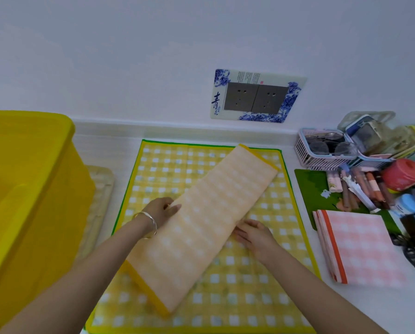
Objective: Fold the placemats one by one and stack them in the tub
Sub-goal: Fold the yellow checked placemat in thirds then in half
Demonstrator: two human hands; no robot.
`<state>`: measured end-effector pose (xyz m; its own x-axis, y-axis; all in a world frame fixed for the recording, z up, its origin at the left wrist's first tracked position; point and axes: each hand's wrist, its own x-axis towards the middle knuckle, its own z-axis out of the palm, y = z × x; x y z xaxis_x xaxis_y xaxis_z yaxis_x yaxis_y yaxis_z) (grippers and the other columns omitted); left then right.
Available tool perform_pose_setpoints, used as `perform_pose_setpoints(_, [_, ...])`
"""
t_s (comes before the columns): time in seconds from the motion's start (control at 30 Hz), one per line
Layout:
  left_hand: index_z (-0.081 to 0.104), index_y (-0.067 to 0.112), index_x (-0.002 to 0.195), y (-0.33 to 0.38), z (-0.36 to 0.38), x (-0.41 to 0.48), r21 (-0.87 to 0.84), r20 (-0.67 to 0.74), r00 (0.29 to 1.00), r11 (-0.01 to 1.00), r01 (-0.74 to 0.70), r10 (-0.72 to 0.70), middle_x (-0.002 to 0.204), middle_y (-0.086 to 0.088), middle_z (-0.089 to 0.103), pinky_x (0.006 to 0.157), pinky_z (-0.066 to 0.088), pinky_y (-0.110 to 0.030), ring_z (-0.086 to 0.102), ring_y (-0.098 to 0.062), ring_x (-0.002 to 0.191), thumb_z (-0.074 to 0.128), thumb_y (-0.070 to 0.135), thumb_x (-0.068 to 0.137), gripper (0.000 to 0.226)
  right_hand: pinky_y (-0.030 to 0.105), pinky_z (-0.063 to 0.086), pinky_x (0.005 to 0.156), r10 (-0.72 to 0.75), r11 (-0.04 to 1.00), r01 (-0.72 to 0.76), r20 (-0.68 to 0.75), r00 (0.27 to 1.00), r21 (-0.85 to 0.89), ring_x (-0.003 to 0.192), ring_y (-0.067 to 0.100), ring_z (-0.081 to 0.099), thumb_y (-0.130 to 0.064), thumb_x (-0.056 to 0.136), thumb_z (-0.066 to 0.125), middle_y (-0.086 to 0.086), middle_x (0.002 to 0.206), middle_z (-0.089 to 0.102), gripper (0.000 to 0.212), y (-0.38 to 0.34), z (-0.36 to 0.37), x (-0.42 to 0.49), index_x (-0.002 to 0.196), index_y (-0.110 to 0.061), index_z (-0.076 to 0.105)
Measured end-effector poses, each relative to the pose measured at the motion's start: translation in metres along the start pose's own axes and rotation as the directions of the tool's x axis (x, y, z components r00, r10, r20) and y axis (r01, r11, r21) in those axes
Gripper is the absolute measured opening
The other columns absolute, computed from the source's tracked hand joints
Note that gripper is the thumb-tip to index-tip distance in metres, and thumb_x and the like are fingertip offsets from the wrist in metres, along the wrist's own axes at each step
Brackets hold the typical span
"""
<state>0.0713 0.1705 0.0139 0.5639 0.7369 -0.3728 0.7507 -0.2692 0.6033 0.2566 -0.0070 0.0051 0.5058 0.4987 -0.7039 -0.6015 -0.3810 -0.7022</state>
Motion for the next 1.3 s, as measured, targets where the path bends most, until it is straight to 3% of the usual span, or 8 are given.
perform_pose_setpoints(0.13, [0.053, 0.013, 0.117, -0.005, 0.033, -0.025, -0.196, 0.038, 0.999, 0.981, 0.016, -0.008, 0.085, -0.003, 0.051, 0.053, 0.034, -0.014, 0.051, -0.020, 0.076, 0.052, 0.024, 0.095, 0.025, 0.038, 0.054, 0.075, -0.016, 0.999, 0.017, 0.027, 0.999, -0.033, 0.093, 0.027, 0.064, -0.009, 0.089, 0.061, 0.014, 0.111, 0.065, 0.029, 0.004, 0.001, 0.000, 0.118, -0.004, 0.056])
perform_pose_setpoints(0.37, [0.057, 0.009, 0.073, -0.005, 0.054, -0.046, -0.634, 0.112, 0.970, 0.736, 0.237, -0.216, 0.044, 0.009, 0.051, 0.043, 0.044, -0.017, 0.048, -0.003, 0.037, 0.071, 0.007, 0.080, 0.016, 0.040, 0.054, 0.078, 0.042, 0.981, -0.018, 0.121, 0.992, -0.195, 0.095, 0.027, 0.065, -0.012, 0.087, 0.065, 0.010, 0.106, 0.068, 0.024, 0.019, -0.020, -0.020, 0.110, -0.007, 0.060])
perform_pose_setpoints(0.67, [0.058, 0.007, 0.069, 0.010, 0.067, -0.068, -0.640, 0.182, 0.965, 0.722, 0.263, -0.190, 0.056, -0.005, 0.052, 0.044, 0.050, -0.019, 0.051, -0.012, 0.042, 0.073, 0.009, 0.079, 0.018, 0.034, 0.055, 0.074, -0.148, 0.917, 0.138, 0.003, 0.989, -0.373, 0.086, 0.024, 0.067, -0.012, 0.082, 0.070, 0.009, 0.098, 0.070, 0.023, 0.031, -0.056, -0.022, 0.103, -0.005, 0.065])
perform_pose_setpoints(0.83, [0.060, 0.011, 0.074, 0.005, 0.073, -0.078, -0.472, 0.066, 0.998, 0.880, 0.053, -0.025, 0.055, -0.001, 0.053, 0.046, 0.043, -0.021, 0.051, -0.007, 0.041, 0.071, 0.018, 0.082, 0.015, 0.041, 0.053, 0.085, -0.326, 0.877, 0.285, -0.043, 0.944, -0.386, 0.097, 0.023, 0.064, -0.016, 0.081, 0.073, 0.008, 0.105, 0.066, 0.038, 0.036, -0.069, -0.020, 0.114, -0.011, 0.055])
perform_pose_setpoints(0.93, [0.058, 0.024, 0.102, -0.009, 0.068, -0.082, 0.024, -0.146, 0.959, 0.970, -0.241, 0.242, 0.081, 0.002, 0.059, 0.060, 0.046, -0.028, 0.056, -0.012, 0.064, 0.063, 0.035, 0.085, 0.021, 0.028, 0.050, 0.079, -0.519, 0.661, 0.438, 0.051, 0.853, -0.609, 0.097, 0.016, 0.060, -0.019, 0.087, 0.065, -0.004, 0.111, 0.060, 0.041, 0.046, -0.082, -0.035, 0.125, -0.018, 0.049])
perform_pose_setpoints(1.0, [0.047, 0.021, 0.129, -0.025, 0.065, -0.082, 0.311, -0.144, 0.847, 0.835, -0.453, 0.513, 0.111, -0.002, 0.060, 0.070, 0.051, -0.031, 0.061, -0.019, 0.091, 0.051, 0.045, 0.086, 0.049, 0.022, 0.046, 0.083, -0.595, 0.407, 0.523, 0.217, 0.774, -0.749, 0.108, 0.007, 0.053, -0.022, 0.091, 0.059, -0.013, 0.125, 0.049, 0.045, 0.055, -0.094, -0.048, 0.133, -0.024, 0.044])
perform_pose_setpoints(1.17, [0.012, 0.026, 0.149, -0.051, 0.056, -0.085, 0.639, 0.309, 0.656, 0.361, -0.679, 0.688, 0.151, 0.002, 0.029, 0.111, 0.028, -0.039, 0.034, -0.019, 0.136, 0.048, 0.038, 0.083, 0.076, 0.036, 0.052, 0.091, -0.481, -0.576, 0.547, 0.793, 0.375, -0.608, 0.117, 0.021, 0.058, 0.007, 0.070, 0.068, 0.005, 0.134, 0.055, 0.073, 0.067, -0.120, -0.058, 0.134, -0.019, 0.043])
perform_pose_setpoints(1.3, [0.000, 0.029, 0.149, -0.048, 0.054, -0.087, 0.682, 0.438, 0.692, 0.290, -0.672, 0.574, 0.153, 0.003, 0.024, 0.110, 0.025, -0.048, 0.026, -0.023, 0.140, 0.037, 0.044, 0.075, 0.084, 0.036, 0.048, 0.096, -0.285, -0.732, 0.530, 0.899, 0.333, -0.428, 0.123, 0.023, 0.053, 0.001, 0.079, 0.032, 0.007, 0.136, 0.053, 0.060, 0.067, -0.118, -0.060, 0.137, -0.015, 0.037])
